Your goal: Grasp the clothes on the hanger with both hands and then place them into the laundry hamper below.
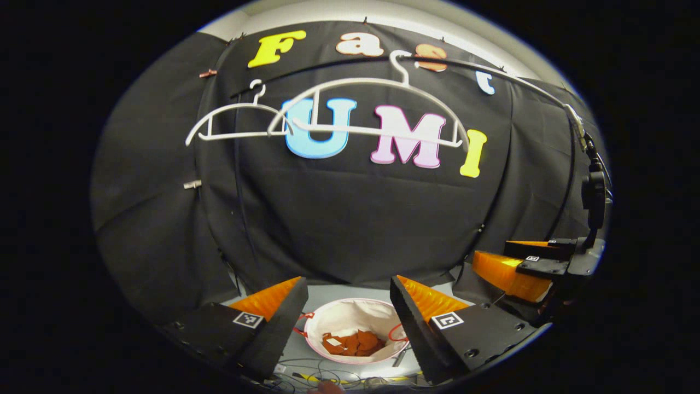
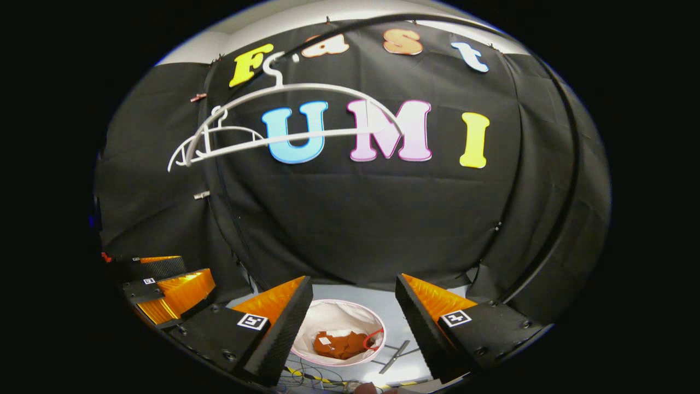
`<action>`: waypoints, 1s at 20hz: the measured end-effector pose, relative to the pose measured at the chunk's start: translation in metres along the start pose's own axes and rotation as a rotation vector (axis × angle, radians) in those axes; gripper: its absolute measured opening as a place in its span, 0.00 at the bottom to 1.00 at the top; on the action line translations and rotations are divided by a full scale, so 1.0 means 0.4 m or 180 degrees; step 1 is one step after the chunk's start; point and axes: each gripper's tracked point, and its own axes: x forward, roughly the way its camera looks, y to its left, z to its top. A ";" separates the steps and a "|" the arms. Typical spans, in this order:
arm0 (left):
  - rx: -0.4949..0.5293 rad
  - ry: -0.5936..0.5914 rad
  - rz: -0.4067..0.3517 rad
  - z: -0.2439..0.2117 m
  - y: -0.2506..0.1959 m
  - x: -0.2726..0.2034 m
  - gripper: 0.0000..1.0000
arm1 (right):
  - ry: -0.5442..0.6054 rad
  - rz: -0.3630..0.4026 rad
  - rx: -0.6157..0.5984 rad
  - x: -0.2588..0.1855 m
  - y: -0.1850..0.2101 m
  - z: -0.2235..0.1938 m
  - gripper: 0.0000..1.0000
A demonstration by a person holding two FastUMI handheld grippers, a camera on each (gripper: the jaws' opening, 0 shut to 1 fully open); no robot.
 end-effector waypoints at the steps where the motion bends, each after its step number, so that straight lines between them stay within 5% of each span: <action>1: 0.0018 -0.0075 0.0010 0.022 -0.005 -0.028 0.96 | -0.0070 -0.0006 -0.0004 -0.035 0.000 0.018 0.98; 11: 0.0120 -0.0829 -0.0064 0.201 -0.057 -0.343 0.92 | -0.0837 -0.0117 -0.0049 -0.373 0.002 0.217 0.98; 20: 0.0133 -0.1077 -0.0127 0.264 -0.054 -0.477 0.92 | -0.1230 -0.0315 -0.0073 -0.577 -0.004 0.296 0.94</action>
